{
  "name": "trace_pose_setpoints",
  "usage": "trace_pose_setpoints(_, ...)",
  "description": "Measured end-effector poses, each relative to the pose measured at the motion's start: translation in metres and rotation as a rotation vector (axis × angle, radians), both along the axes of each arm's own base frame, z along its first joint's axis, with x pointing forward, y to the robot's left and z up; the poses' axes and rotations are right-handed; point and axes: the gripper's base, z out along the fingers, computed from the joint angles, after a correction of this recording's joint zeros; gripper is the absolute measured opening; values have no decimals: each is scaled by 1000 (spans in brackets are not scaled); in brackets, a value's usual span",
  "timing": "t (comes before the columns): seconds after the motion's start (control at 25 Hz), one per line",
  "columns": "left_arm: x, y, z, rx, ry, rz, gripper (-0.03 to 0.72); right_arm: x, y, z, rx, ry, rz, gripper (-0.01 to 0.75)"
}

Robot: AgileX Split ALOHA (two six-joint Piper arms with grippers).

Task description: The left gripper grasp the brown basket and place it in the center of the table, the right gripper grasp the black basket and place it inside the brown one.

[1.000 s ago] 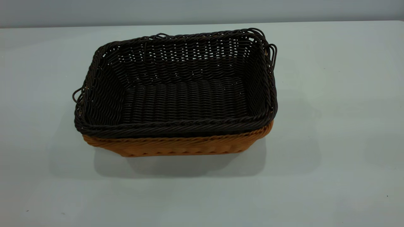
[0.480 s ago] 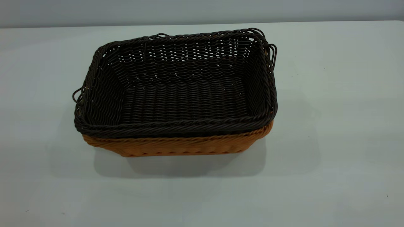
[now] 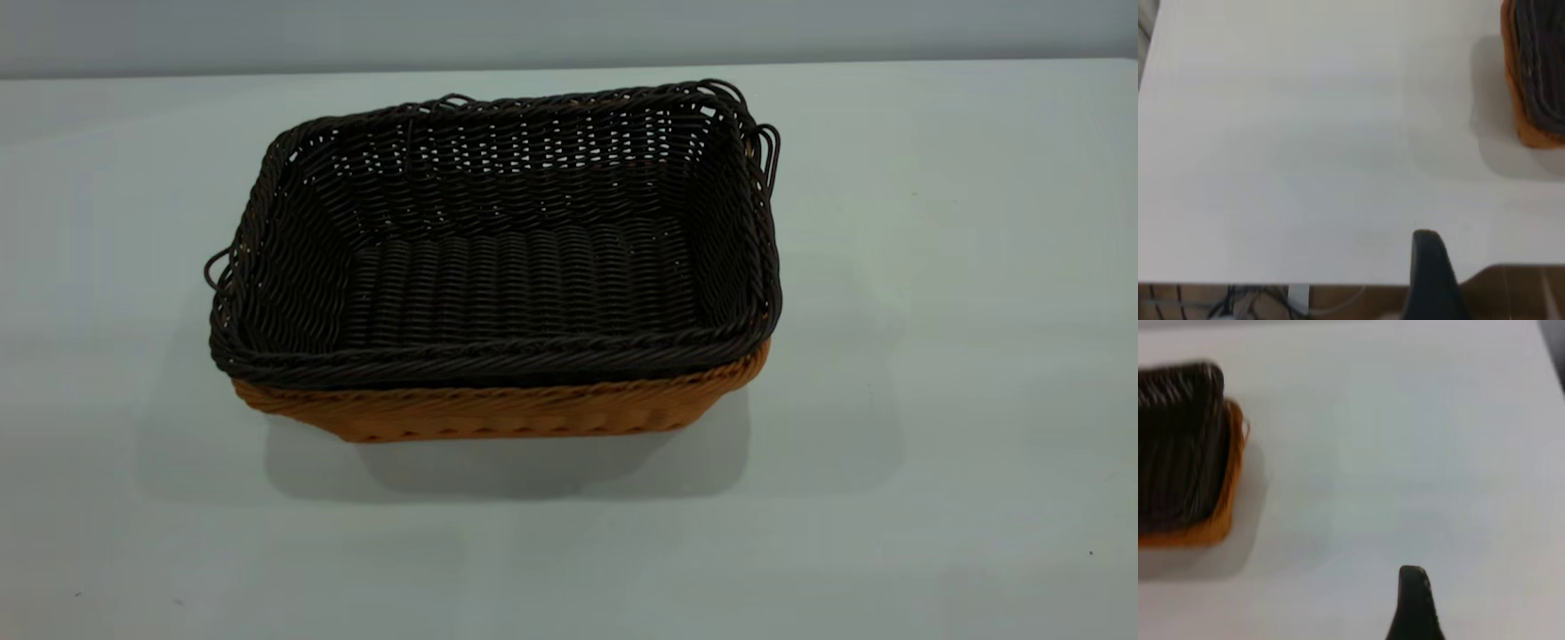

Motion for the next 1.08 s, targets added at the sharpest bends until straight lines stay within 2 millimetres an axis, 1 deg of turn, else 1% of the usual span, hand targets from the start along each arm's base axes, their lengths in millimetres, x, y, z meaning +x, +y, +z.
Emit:
trace_pose_setpoints(0.12,-7,0,0,2,-42,0,421,-7,0,-1,5,-33,-4,465)
trace_pose_setpoints(0.28,-18,-1,-1,4,-116,0,421,-7,0,-1,0,-32,-1,465)
trace_pose_setpoints(0.36,-21,-1,-2,5,-125,0,421,-7,0,-1,0,-32,-1,465)
trace_pose_setpoints(1.08,-21,-1,-2,5,-119,0,421,-7,0,-1,0,-32,-1,465)
